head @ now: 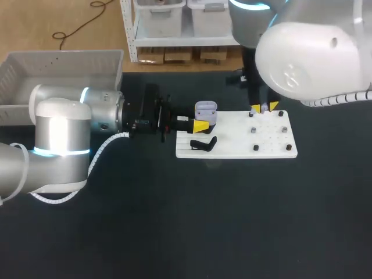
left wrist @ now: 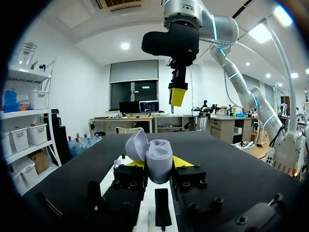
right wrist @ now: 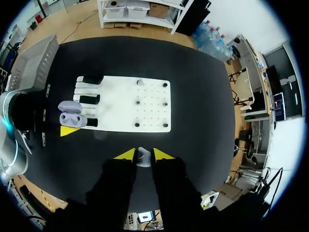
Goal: Pick up each earbud case from the left stands, insert the matching earbuds, close the lid, and place the case in the box.
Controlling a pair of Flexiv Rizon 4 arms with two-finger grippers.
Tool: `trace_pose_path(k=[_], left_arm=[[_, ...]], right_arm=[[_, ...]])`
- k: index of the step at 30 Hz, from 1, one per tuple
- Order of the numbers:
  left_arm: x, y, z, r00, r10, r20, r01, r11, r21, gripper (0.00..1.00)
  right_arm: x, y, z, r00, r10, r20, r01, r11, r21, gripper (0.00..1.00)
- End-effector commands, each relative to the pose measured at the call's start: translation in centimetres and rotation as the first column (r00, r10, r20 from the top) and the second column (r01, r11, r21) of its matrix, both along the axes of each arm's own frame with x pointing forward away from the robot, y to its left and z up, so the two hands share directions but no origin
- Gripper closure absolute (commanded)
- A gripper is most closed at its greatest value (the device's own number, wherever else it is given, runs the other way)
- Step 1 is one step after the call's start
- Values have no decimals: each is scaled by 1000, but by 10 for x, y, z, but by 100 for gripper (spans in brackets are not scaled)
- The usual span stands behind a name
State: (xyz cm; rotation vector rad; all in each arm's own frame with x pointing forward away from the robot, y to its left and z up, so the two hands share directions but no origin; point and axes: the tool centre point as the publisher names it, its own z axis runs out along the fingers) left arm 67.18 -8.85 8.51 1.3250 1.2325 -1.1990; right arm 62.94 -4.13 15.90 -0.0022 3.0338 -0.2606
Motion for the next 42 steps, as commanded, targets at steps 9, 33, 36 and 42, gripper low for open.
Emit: trace_pose_path(k=[9, 33, 36, 42], left_arm=[[-1, 0, 0, 1000, 5, 3, -5, 1000, -2, 100], [-1, 0, 0, 1000, 5, 3, -5, 1000, -2, 100], [-1, 0, 0, 1000, 5, 3, -5, 1000, -2, 100], [-1, 0, 0, 1000, 5, 3, -5, 1000, -2, 100]], right_arm=[[4, 15, 6, 1000, -16, 16, 16, 1000, -14, 100], [14, 101, 25, 948, -294, -118, 294, 956, -20, 100], [14, 101, 25, 948, -294, -118, 294, 956, -20, 100], [14, 101, 25, 948, -294, -118, 294, 956, -20, 100]])
